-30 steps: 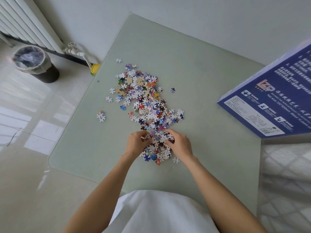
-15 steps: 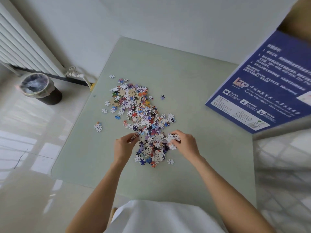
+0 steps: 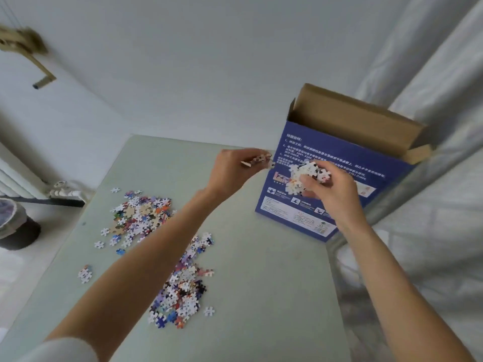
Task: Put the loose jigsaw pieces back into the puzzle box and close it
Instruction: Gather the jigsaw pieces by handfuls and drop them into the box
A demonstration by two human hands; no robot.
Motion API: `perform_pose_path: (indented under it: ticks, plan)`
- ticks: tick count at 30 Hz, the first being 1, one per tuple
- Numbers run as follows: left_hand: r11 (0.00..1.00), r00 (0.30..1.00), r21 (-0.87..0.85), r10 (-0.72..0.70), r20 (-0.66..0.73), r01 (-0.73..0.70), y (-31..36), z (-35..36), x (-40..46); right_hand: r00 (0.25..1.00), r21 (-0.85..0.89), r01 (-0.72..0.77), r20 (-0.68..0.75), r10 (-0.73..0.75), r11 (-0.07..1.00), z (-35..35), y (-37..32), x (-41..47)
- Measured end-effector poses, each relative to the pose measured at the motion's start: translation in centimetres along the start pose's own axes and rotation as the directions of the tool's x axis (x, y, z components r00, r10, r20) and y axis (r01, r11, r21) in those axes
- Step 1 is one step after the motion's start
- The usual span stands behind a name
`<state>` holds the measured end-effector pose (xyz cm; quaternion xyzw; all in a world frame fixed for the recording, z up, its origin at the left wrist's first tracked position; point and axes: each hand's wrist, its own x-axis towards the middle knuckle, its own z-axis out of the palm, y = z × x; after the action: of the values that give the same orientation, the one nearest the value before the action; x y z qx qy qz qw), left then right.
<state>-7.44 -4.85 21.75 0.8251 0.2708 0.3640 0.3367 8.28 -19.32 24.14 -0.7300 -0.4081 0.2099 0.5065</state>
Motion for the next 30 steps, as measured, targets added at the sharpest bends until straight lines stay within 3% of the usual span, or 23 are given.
perform_pose_path:
  ticks: [5, 9, 13, 16, 19, 24, 30]
  plan:
    - [0.958, 0.975, 0.179, 0.221, 0.034, -0.223, 5.3, 3.1, 10.6, 0.983, 0.029, 0.095, -0.16, -0.089, 0.995, -5.5, -2.4, 5.3]
    - [0.907, 0.949, 0.298, 0.245, 0.2, -0.297, 6.8, 5.8, 15.1, 0.954, -0.017, 0.153, -0.256, -0.153, 0.988, -7.7, -2.6, 8.5]
    - [0.852, 0.921, 0.427, 0.145, 0.362, -0.303, 5.3, 8.2, 16.3, 0.919, -0.231, 0.208, -0.287, -0.271, 0.95, -8.8, -1.5, 10.1]
    - [0.831, 0.892, 0.45, 0.113, 0.439, -0.327, 4.7, 8.4, 16.2, 0.916, -0.41, 0.221, -0.223, -0.332, 0.885, -9.1, -0.6, 11.0]
    - [0.861, 0.896, 0.403, 0.123, 0.427, -0.31, 4.7, 7.9, 16.3, 0.923, -0.539, 0.236, -0.136, -0.36, 0.808, -9.4, 0.0, 11.5]
    - [0.922, 0.923, 0.324, 0.083, 0.376, -0.215, 5.2, 7.2, 16.2, 0.958, -0.638, 0.256, 0.069, -0.277, 0.726, -9.8, 0.0, 11.9]
    - [0.855, 0.898, 0.39, 0.176, 0.402, -0.343, 5.5, 5.9, 15.4, 0.949, -0.703, 0.314, 0.216, -0.229, 0.638, -9.9, -1.4, 13.0]
